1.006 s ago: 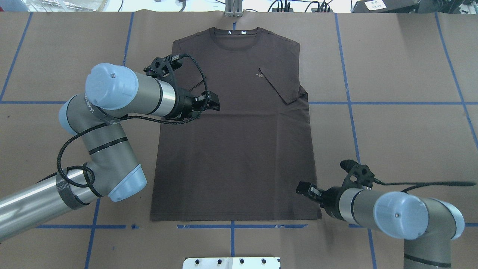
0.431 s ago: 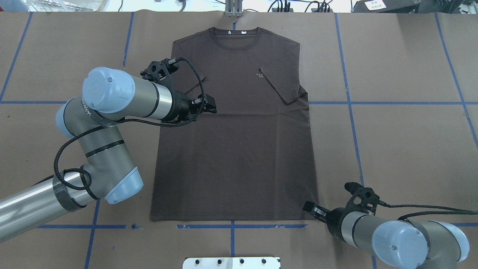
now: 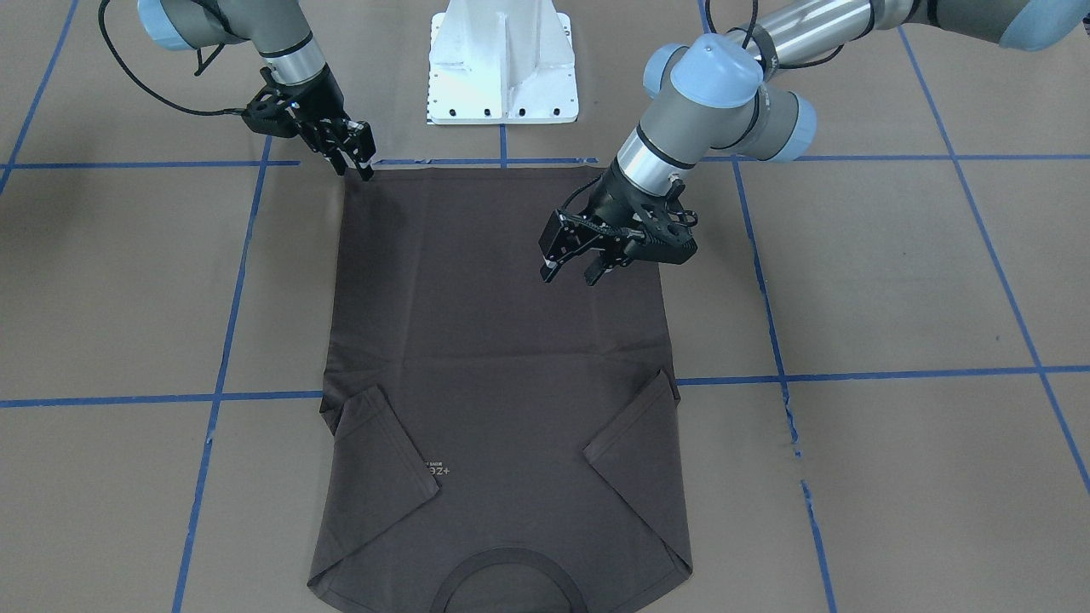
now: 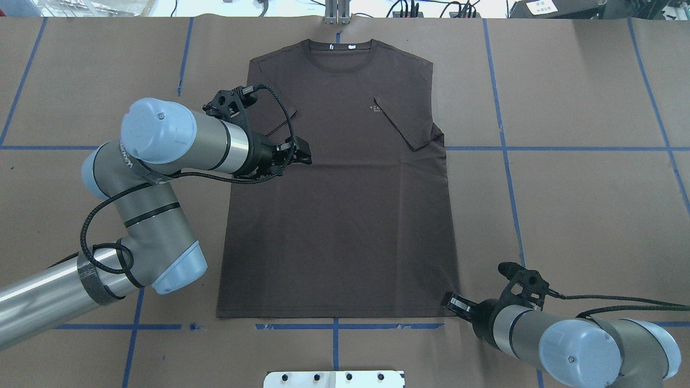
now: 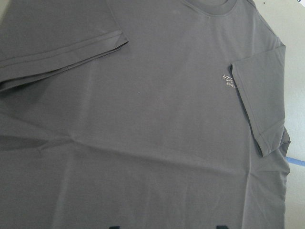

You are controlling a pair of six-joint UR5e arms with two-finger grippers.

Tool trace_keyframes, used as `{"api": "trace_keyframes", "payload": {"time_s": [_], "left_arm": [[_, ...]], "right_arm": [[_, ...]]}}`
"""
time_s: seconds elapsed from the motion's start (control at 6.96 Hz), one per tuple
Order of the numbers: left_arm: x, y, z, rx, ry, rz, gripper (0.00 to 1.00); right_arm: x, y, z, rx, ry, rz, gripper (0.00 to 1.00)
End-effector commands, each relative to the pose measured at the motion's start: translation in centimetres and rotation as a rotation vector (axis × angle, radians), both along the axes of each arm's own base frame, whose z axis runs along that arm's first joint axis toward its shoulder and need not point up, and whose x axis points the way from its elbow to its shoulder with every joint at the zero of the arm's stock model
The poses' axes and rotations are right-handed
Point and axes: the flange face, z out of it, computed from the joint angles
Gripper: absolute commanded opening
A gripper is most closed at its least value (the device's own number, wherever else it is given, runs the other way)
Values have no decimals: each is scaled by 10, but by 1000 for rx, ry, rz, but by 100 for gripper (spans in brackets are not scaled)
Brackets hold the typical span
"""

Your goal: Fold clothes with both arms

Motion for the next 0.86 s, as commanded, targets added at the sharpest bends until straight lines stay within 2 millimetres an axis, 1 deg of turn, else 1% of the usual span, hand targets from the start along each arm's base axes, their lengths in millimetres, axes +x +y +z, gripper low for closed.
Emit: {"api": "trace_keyframes", "payload": {"time_s": [0.0, 0.14, 0.29, 0.43, 0.58, 0.72], "left_arm": [[3, 4, 5, -4, -5, 7, 76], [3, 4, 5, -5, -5, 7, 76], [-1, 7, -1, 1, 7, 8, 76], [-12, 28, 15, -82, 22, -13, 76], [-7, 87, 20, -132, 46, 12, 76], [1, 142, 69, -167, -22, -5, 73]], "right_arm": [[1, 0, -2, 3, -4, 5, 0], [1, -1, 1, 7, 12, 12, 0], [2, -1, -10, 9, 5, 12, 0], [5, 0, -22, 10, -6, 12, 0], [7, 0, -29, 12, -21, 10, 0], [12, 0, -37, 13, -37, 11, 0]]}}
